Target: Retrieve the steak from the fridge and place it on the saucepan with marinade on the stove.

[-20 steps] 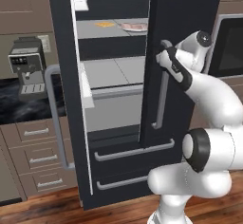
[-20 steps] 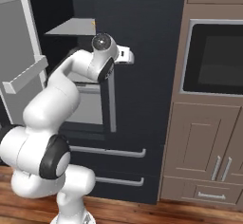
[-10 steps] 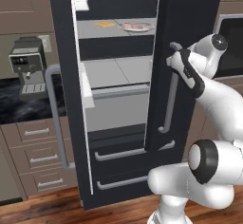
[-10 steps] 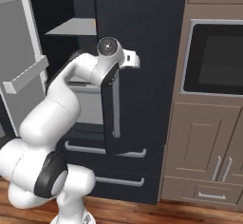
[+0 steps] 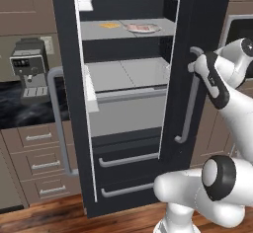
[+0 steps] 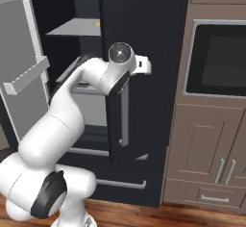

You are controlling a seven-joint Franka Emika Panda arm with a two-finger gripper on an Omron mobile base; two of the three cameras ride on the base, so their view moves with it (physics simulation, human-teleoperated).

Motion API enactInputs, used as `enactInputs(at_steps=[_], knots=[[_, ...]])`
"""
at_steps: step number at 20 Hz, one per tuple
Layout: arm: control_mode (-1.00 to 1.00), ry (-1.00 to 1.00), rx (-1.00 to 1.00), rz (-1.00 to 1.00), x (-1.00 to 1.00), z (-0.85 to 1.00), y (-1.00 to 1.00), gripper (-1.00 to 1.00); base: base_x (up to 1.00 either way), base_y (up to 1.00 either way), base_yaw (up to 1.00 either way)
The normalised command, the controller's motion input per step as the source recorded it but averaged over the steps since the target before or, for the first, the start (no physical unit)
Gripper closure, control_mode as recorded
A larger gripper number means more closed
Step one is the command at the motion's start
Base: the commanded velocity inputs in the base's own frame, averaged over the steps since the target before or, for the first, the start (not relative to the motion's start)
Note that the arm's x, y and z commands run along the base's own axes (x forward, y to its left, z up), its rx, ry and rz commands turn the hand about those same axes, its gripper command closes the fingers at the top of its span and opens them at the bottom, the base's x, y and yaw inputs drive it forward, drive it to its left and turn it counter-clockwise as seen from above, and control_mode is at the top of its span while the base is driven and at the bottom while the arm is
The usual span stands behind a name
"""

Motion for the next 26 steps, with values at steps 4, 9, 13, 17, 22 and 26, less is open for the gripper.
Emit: enactInputs(at_steps=[4, 9, 13, 17, 22, 26], knots=[[-1.0, 0.0, 0.0, 0.0, -0.35, 0.0, -0.65, 1.0, 0.0, 0.0, 0.0], [-1.0, 0.0, 0.0, 0.0, -0.34, 0.0, -0.62, 1.0, 0.0, 0.0, 0.0], [-1.0, 0.0, 0.0, 0.0, -0.31, 0.0, -0.55, 1.0, 0.0, 0.0, 0.0], [-1.0, 0.0, 0.0, 0.0, -0.24, 0.0, -0.43, 1.0, 0.0, 0.0, 0.0], [-1.0, 0.0, 0.0, 0.0, -0.02, 0.0, -0.03, -1.0, 0.0, 0.0, 0.0], [-1.0, 0.0, 0.0, 0.0, -0.12, 0.0, 0.0, -1.0, 0.0, 0.0, 0.0]])
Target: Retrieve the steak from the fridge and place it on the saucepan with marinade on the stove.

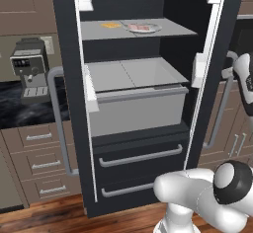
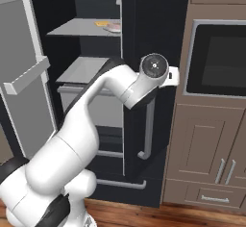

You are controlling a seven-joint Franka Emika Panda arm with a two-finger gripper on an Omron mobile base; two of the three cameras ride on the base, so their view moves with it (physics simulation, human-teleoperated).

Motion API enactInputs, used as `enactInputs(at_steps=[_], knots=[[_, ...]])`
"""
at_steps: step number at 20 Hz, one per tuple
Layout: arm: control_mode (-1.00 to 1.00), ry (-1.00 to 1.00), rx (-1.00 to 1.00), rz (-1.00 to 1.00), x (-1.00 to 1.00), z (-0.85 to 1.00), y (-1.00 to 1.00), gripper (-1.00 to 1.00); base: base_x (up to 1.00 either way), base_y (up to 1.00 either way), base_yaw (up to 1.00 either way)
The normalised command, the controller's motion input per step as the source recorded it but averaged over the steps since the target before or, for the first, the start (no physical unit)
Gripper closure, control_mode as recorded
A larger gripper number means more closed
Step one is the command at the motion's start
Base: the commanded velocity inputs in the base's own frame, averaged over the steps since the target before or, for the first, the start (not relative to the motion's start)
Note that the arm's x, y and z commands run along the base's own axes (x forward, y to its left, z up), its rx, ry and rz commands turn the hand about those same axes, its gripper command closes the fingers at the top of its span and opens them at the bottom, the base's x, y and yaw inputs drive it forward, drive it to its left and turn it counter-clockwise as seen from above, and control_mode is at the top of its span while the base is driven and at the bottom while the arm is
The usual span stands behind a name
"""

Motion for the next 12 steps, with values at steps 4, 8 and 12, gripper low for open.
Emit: enactInputs(at_steps=[4, 8, 12], knots=[[-1.0, 0.0, 0.0, 0.0, -0.56, 0.0, 0.06, -1.0, 0.0, 0.0, 0.0], [-1.0, 0.0, 0.0, -0.01, -0.8, 0.0, 0.23, -1.0, 0.0, 0.0, 0.0], [-1.0, 0.01, 0.0, -0.13, -0.59, 0.01, 0.71, -1.0, 0.0, 0.0, 0.0]])
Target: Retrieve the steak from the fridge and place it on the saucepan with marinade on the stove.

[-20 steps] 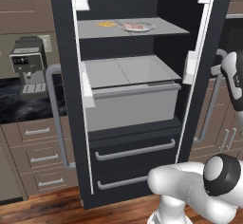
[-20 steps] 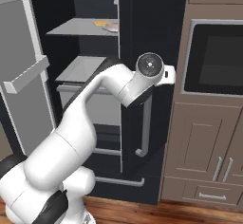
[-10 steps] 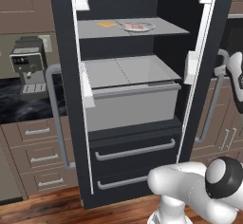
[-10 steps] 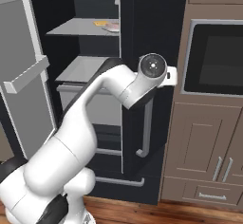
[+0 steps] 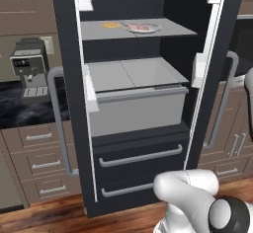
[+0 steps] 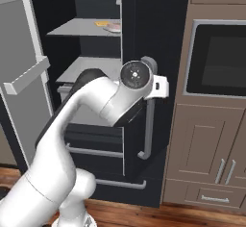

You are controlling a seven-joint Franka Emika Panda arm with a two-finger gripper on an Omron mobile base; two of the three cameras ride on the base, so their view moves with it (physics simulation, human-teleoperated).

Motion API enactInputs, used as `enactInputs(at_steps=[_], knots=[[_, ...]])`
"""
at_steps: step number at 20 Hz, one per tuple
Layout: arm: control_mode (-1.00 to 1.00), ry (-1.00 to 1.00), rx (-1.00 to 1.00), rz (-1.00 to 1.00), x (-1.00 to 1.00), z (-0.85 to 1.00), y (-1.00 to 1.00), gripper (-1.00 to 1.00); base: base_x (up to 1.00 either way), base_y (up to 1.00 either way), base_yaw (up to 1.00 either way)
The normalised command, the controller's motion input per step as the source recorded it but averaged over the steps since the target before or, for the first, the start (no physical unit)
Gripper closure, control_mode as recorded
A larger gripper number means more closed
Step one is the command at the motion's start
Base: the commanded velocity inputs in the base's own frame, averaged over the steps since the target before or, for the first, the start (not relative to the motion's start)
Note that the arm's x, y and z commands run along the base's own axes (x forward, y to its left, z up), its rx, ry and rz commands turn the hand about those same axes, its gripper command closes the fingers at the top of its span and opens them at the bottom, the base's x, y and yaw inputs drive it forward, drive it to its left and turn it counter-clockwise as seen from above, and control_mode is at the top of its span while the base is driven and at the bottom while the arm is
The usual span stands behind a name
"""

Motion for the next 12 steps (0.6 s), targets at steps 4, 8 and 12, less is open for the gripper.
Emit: enactInputs(at_steps=[4, 8, 12], knots=[[-1.0, 0.03, -0.03, -0.2, -0.32, 0.12, 0.87, -1.0, 0.0, 0.0, 0.0], [-1.0, 0.0, -0.09, -0.24, -0.09, 0.2, 1.0, -1.0, 0.0, 0.0, 0.0], [-1.0, 0.0, -0.08, -0.23, -0.04, 0.11, 0.96, -1.0, 0.0, 0.0, 0.0]])
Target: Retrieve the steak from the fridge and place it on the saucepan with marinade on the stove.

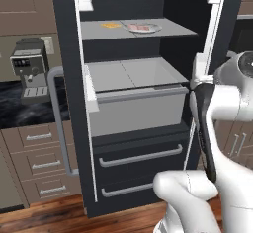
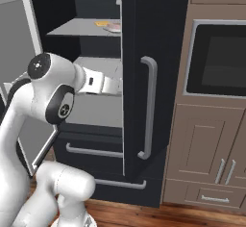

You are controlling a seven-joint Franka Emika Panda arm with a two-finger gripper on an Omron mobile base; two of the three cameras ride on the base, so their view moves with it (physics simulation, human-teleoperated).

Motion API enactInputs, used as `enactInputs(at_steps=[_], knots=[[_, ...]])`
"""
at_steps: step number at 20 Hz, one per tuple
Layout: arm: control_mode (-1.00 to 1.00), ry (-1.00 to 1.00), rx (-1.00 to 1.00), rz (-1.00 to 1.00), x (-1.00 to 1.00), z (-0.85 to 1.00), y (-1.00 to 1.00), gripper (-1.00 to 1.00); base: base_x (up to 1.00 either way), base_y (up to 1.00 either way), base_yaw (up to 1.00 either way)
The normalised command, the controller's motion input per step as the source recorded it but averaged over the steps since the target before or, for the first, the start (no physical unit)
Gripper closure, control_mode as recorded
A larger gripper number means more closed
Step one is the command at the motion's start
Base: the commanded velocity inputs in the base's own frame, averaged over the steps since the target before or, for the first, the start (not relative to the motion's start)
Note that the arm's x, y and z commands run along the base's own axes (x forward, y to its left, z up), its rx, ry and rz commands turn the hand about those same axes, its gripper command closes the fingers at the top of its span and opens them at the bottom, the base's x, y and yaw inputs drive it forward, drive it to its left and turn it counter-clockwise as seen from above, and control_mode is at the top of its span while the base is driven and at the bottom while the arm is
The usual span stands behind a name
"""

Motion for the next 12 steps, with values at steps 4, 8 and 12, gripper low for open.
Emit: enactInputs(at_steps=[4, 8, 12], knots=[[-1.0, 0.0, -0.01, -0.27, -0.02, 0.05, 0.74, -1.0, 0.0, 0.0, 0.0], [-1.0, 0.0, 0.0, -0.32, -0.04, 0.0, 0.52, -1.0, 0.0, 0.0, 0.0], [-1.0, -0.1, -0.01, -0.29, 0.01, 0.0, 0.22, -1.0, 0.0, 0.0, 0.0]])
